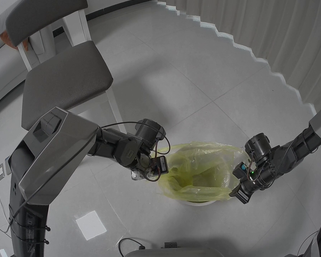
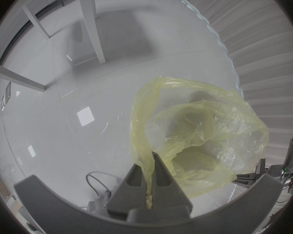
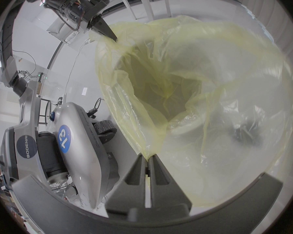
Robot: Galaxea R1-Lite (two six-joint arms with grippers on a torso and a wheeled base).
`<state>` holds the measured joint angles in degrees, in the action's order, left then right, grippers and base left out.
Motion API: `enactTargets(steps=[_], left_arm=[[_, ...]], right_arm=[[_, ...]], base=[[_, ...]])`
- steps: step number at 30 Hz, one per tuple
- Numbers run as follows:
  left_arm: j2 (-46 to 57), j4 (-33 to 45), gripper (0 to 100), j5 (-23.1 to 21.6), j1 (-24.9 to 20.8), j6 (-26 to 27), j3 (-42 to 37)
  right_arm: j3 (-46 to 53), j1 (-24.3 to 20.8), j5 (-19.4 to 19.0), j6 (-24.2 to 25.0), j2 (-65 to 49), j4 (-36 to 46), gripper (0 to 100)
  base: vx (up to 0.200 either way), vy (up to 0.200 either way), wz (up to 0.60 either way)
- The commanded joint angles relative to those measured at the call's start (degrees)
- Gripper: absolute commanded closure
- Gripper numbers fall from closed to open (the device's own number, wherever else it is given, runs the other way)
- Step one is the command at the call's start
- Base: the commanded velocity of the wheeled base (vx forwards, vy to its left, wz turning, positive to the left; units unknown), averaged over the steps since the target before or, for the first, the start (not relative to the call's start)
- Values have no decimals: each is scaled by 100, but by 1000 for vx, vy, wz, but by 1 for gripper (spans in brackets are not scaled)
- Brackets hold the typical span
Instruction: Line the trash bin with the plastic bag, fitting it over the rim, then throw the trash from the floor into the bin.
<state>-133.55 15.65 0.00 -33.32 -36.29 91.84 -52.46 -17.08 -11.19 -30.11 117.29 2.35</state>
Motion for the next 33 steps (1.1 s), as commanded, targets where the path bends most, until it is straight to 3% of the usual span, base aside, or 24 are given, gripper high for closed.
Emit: enactTargets(steps=[1,18,30,33], left_arm=[[171,69,100,-26,18,-10,-176],[118,-18,100,-18,-237,-1,-527],[-154,-133,100,132,-245,70,-466],[-277,-159,100,220,-202,289,-430]], right_arm=[[280,38,-6,-48,-118,-77,100],[710,-208,12,-4,-57,-420,100],[710,-173,319,-4,541,-675,100],[702,-173,328,14,743,-930,100]], base=[[0,0,0],[0,0,0],[0,0,0],[0,0,0]])
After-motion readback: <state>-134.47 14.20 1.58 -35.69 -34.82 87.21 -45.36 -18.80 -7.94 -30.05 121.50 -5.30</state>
